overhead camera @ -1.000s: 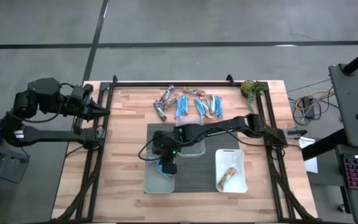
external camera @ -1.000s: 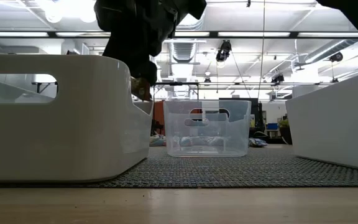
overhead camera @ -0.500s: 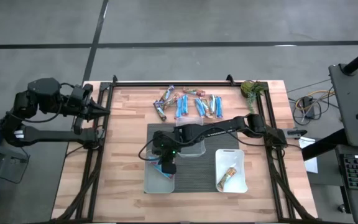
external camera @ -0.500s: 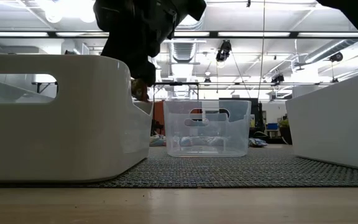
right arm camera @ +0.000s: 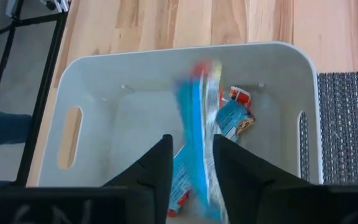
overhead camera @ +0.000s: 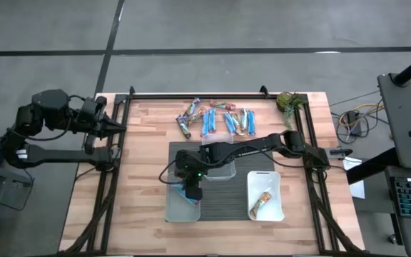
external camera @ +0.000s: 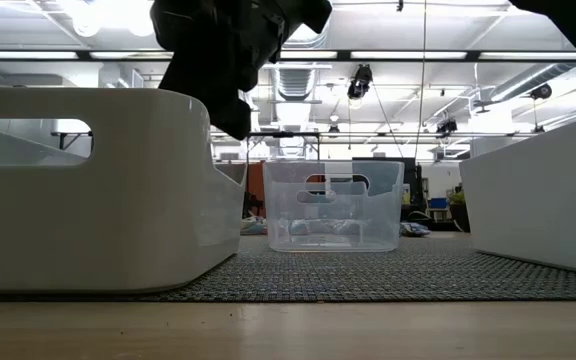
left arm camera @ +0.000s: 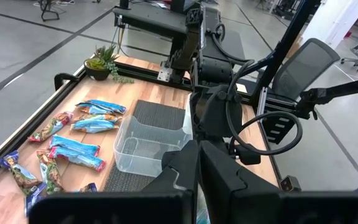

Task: Pick and place Granola Bars by type
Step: Put the red granola bar into the gray bin, then put the blue granola bar into the transparent bin

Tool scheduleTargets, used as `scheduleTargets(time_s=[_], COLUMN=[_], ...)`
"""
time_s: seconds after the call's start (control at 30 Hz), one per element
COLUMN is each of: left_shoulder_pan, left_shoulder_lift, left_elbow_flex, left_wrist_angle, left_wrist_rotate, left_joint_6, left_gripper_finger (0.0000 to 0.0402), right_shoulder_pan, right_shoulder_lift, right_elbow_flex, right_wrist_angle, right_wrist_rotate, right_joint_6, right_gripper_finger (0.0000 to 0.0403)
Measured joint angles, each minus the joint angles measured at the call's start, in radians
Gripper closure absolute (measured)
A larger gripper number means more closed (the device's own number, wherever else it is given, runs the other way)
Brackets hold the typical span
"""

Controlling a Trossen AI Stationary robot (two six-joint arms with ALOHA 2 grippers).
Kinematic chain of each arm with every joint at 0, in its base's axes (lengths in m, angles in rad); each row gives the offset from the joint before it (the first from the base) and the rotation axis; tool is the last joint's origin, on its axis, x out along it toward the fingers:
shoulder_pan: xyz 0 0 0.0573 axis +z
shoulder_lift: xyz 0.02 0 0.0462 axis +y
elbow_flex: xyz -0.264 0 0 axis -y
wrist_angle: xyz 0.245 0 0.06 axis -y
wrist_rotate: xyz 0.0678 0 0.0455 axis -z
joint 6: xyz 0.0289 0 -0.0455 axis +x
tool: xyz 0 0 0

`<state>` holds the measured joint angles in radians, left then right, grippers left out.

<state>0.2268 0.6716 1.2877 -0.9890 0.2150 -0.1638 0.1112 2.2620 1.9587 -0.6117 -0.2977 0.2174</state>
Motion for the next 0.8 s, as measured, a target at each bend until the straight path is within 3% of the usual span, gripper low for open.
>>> scheduleTargets(time_s=[0.23, 0.47, 0.6, 0.8], left_shoulder_pan=[0.0, 0.0, 0.0, 0.0], left_shoulder_lift=[0.0, 0.0, 0.0, 0.0], left_elbow_flex=[0.0, 0.0, 0.0, 0.0], left_wrist_angle=[0.0, 0.0, 0.0, 0.0], left_wrist_rotate=[0.0, -0.006, -0.014, -0.014], left_joint_6=[0.0, 0.0, 0.0, 0.0], left_gripper_finger=[0.0401, 0.0401, 0.0401, 0.0401], right_shoulder_pan=[0.0, 0.0, 0.0, 0.0], right_shoulder_lift=[0.0, 0.0, 0.0, -0.002], right_elbow_flex=[0.0, 0.0, 0.0, 0.0], right_wrist_angle=[0.001, 0.002, 0.003, 0.0], right_wrist_rotate=[-0.001, -0.001, 0.0, 0.0], right_joint_6=[0.011, 0.007, 0.003, -0.016], right_gripper_finger=[0.0248, 0.0242, 0.0268, 0.0345])
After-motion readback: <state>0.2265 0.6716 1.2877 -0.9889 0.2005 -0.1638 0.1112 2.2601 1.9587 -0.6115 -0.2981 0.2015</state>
